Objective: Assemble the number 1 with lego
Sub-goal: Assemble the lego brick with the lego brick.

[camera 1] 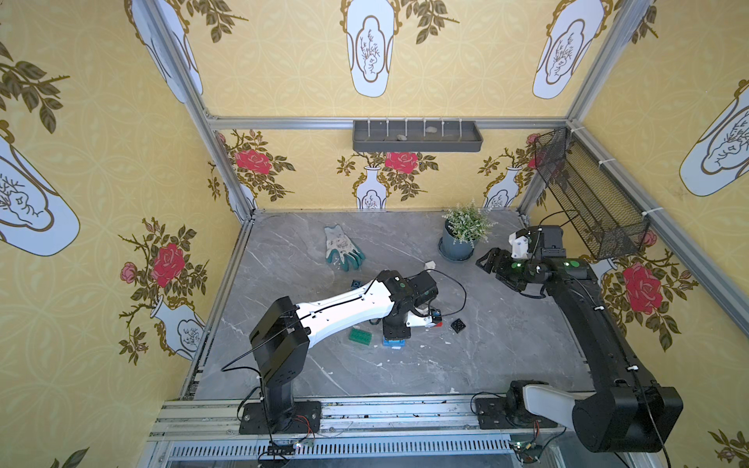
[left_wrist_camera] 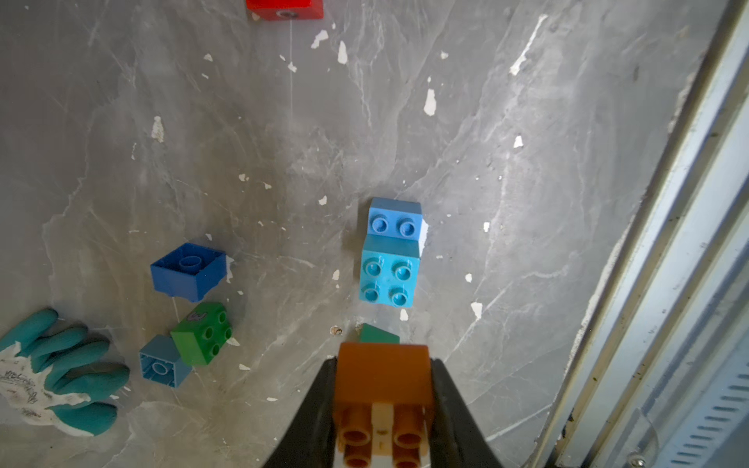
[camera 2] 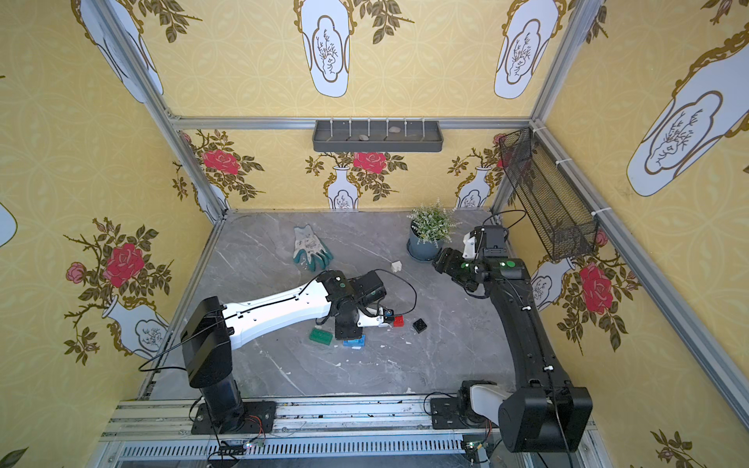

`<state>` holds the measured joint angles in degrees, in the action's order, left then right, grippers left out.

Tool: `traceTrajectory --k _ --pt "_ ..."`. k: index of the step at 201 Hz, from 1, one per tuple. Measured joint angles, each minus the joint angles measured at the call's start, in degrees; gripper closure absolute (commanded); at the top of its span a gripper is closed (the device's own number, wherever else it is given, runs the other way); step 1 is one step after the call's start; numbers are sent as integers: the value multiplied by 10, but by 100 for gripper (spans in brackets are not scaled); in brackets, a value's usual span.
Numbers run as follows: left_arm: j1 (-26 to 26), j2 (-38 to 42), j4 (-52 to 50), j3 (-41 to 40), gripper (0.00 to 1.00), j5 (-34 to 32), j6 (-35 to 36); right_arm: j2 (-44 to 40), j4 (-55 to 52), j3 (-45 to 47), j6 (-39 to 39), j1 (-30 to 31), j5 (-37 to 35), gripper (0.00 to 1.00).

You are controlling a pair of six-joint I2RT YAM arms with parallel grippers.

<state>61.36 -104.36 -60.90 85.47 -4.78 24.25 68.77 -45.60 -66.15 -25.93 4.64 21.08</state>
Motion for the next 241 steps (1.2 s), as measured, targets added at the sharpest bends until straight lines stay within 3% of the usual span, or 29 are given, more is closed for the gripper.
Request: traceTrajectory --k 241 --pt "13 -64 47 -15 74 -26 2 2 -9 1 -17 -10 40 23"
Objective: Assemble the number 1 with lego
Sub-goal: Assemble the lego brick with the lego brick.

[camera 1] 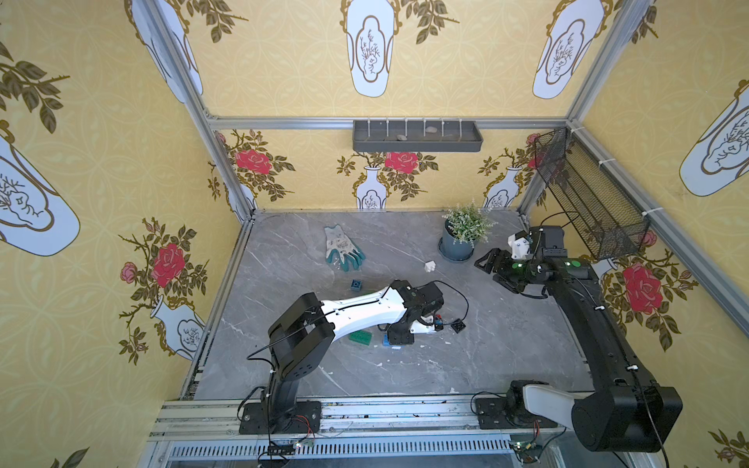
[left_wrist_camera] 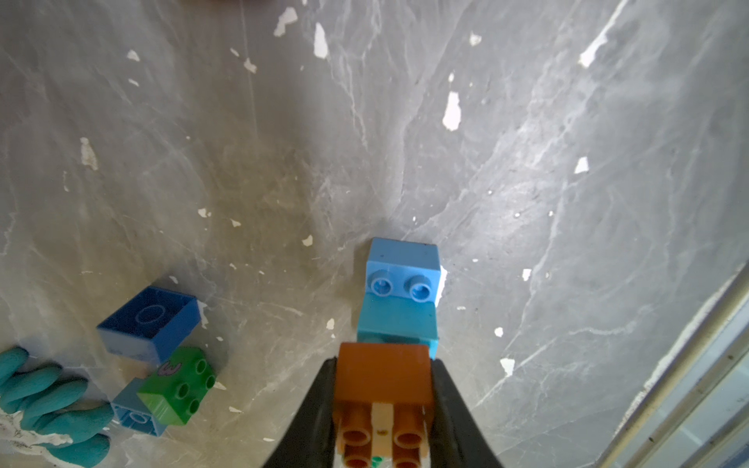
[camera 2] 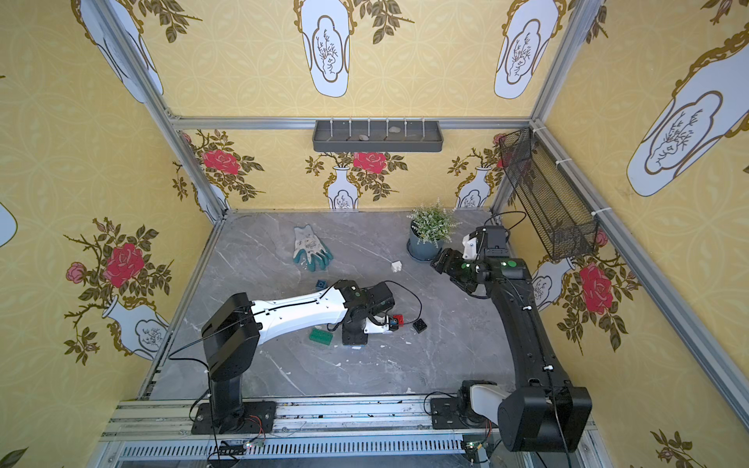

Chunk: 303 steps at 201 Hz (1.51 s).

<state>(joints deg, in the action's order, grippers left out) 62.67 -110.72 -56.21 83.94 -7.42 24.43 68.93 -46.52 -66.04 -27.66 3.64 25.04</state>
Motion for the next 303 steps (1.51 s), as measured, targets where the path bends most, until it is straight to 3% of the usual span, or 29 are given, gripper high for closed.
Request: traceTrajectory --k 303 --pt "0 12 16 -22 75 6 -2 -14 2 15 -6 -2 16 24"
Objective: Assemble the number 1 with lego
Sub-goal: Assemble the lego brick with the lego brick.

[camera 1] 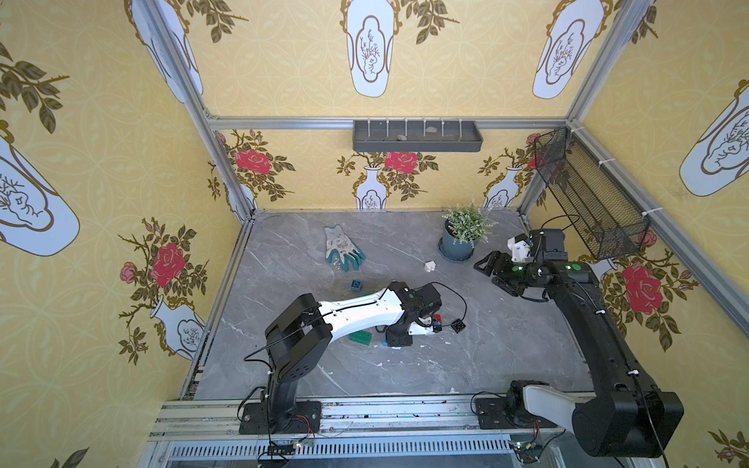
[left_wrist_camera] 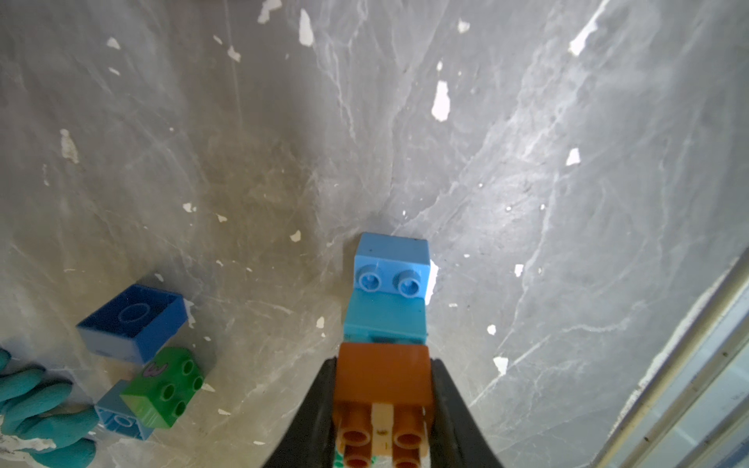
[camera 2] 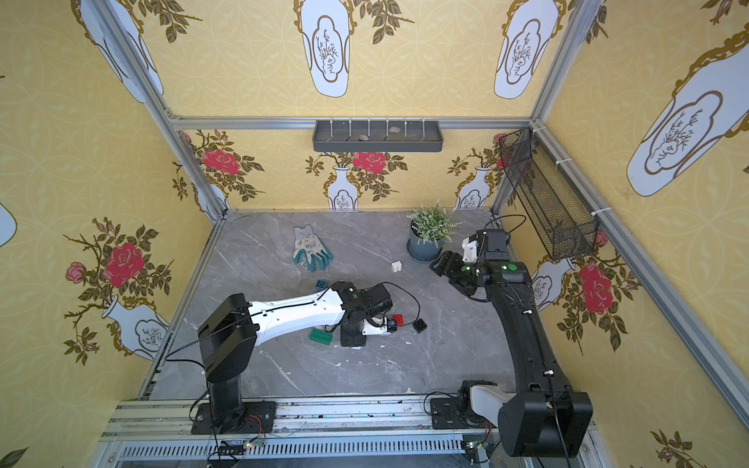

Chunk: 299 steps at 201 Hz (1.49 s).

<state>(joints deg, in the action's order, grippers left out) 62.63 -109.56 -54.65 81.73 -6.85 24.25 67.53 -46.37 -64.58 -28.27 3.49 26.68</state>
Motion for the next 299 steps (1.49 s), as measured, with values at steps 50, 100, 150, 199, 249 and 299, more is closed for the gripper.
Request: traceTrajectory --k 50,100,150,199,249,299 --pt "0 -5 3 -1 76 0 5 0 0 0 -2 0 1 24" --pt "-2 -21 -12 15 79 4 0 0 0 0 -2 0 1 24" --pt "-6 -35 -25 19 80 13 -50 3 0 -1 -1 -1 1 24" --pt "-7 -40 -25 18 70 16 -74 4 0 -1 1 -2 1 24" --pt "-7 -54 -23 -12 50 28 -88 -1 -1 -1 12 -6 5 24" --pt "-11 25 -7 -1 45 24 -97 -4 -1 -1 13 -10 9 23"
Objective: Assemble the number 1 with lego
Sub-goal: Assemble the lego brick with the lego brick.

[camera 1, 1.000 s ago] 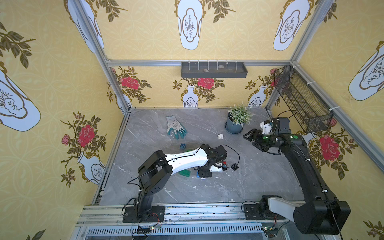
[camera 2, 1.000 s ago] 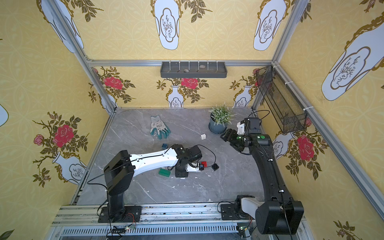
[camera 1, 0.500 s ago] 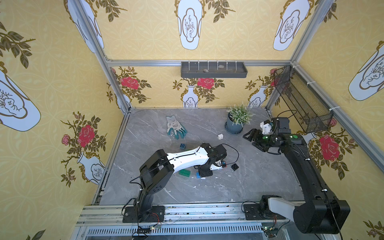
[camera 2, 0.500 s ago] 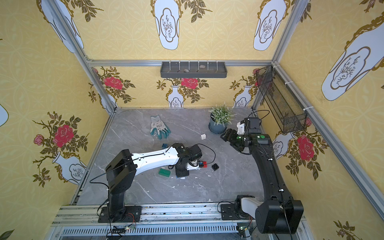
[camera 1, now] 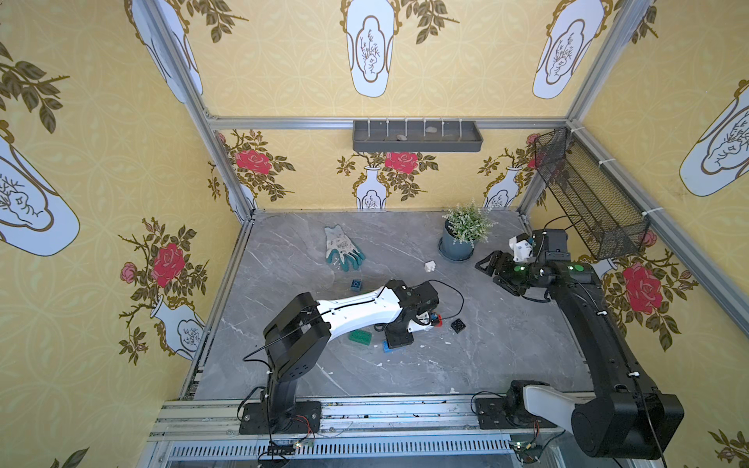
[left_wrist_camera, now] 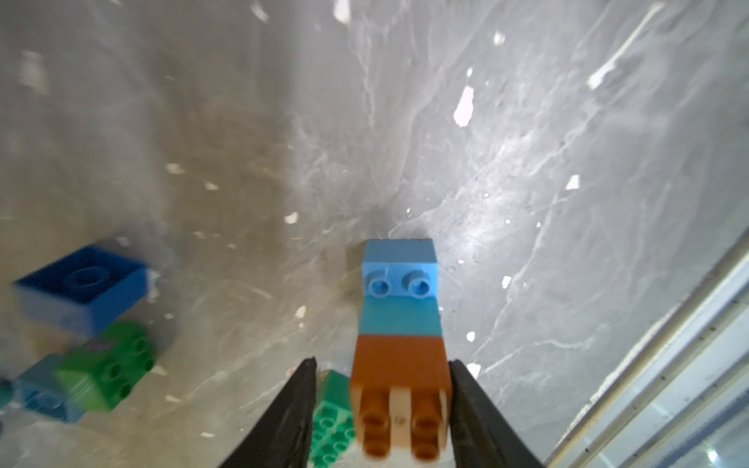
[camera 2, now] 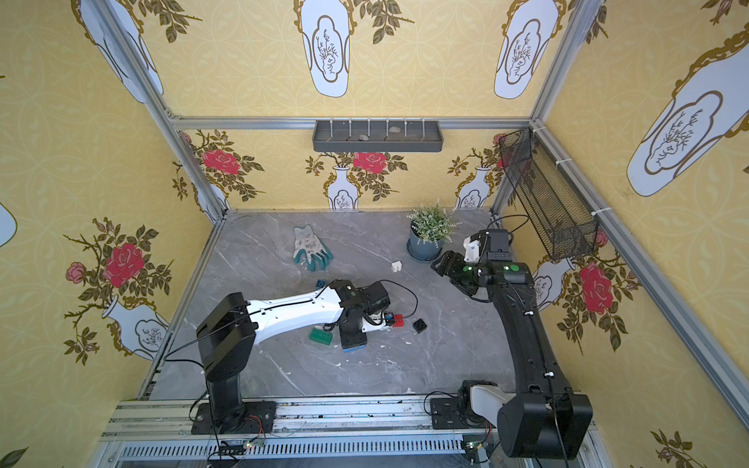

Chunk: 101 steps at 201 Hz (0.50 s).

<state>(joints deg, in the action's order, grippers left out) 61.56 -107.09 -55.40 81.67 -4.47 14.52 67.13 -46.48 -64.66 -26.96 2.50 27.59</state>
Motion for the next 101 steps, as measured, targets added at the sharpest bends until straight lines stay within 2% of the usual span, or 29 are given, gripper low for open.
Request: traceTrajectory --k 30,68,84,101 --pt "0 73 36 -8 44 0 -20 -1 0 0 0 -1 2 23" --pt "-4 221 120 -93 44 -1 -103 0 3 4 1 2 8 25" --pt "-25 265 153 -126 45 -3 -178 7 4 15 2 32 5 26" --pt "-62 285 174 -151 45 4 -267 23 6 19 2 110 -9 28"
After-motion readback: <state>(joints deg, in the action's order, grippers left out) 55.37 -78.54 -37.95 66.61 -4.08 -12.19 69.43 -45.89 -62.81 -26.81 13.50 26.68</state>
